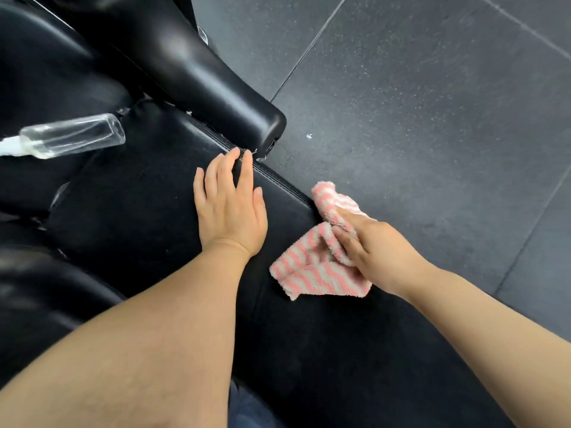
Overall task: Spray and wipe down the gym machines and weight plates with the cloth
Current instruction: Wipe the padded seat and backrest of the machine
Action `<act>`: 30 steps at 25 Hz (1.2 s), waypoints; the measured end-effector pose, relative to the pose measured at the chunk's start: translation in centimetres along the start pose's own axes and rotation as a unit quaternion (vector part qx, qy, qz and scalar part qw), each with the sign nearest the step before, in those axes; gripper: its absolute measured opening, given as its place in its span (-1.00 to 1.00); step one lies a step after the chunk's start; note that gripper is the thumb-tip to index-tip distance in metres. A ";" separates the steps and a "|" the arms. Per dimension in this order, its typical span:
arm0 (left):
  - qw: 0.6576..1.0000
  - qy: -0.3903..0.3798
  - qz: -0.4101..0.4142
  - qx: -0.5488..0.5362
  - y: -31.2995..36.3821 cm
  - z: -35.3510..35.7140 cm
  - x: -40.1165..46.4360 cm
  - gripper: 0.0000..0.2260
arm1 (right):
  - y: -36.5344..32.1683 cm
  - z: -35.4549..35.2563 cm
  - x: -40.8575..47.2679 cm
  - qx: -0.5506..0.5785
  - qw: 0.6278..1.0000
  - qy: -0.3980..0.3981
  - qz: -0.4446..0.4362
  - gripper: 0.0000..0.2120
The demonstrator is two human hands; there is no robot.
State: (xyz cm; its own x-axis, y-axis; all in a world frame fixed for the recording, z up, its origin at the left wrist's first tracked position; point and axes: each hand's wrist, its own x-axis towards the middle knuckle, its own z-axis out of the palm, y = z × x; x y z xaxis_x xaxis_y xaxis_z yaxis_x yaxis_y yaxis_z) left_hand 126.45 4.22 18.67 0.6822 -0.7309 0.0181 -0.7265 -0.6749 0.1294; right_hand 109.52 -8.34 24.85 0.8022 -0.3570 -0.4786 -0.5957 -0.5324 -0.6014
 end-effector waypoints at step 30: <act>0.952 -0.095 0.152 -0.248 8.4 -3.7 -18.5 -0.68 | 1.6 11.5 -9.9 -0.071 0.924 0.289 0.242 -0.34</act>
State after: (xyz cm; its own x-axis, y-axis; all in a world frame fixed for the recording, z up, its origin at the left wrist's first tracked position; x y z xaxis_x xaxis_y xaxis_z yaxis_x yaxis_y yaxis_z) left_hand 108.03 12.47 23.05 0.3858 -0.9215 -0.0435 -0.7278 -0.3330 0.5995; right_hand 100.20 3.22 21.27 0.3556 -0.9075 -0.2235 -0.9118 -0.2842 -0.2965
